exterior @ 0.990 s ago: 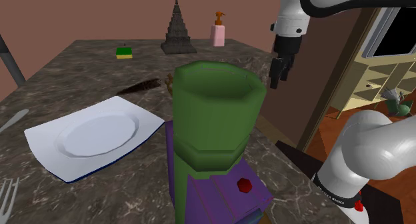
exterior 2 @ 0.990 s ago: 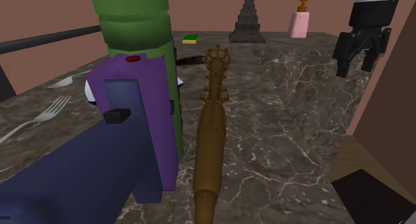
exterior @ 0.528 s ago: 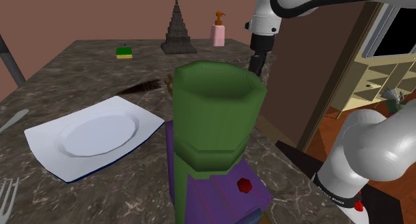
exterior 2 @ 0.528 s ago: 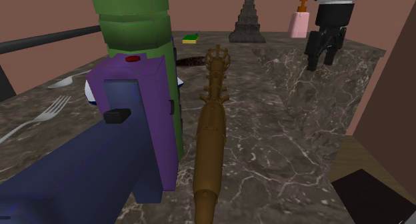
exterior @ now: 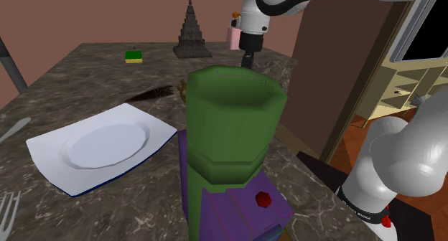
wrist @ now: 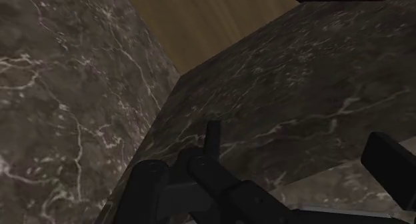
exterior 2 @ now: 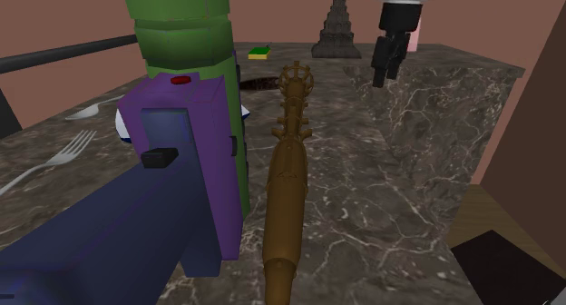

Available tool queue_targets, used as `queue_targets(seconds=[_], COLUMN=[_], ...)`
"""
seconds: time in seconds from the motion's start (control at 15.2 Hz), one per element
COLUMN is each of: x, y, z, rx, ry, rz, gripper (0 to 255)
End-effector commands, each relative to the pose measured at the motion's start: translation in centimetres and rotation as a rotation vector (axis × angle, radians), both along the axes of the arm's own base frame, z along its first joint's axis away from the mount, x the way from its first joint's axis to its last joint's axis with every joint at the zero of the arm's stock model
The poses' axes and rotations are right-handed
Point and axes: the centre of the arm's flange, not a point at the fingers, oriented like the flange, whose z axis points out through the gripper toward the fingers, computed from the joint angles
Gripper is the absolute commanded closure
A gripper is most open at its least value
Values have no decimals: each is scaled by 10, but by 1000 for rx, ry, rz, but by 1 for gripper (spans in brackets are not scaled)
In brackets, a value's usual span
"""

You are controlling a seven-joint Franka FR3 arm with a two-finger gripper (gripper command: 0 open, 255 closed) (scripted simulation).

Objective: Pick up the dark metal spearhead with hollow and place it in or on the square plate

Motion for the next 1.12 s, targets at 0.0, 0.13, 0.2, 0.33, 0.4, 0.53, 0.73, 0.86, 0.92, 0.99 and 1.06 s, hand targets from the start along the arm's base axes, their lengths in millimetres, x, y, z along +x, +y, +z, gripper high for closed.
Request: queue_targets(seconds=[0.0,0.13,0.2,0.33,0.4,0.53,0.73,0.86,0.92,0.99,1.06], x=[20,38,46,62,69,83,101,111,116,120,124], y=[13,29,37,55,65,84,115,137,148,159,170], z=[1,2,3,5,6,8,12,16,18,19,21], rx=[10,19,24,33,38,47,61,70,75,80,84], ry=[-13,-25,-31,-44,-50,-62,-80,-92,-98,-104,-111], rz=[74,145,181,252,288,359,466,537,573,608,644], gripper=[0,0,0,0,0,0,0,0,0,0,0])
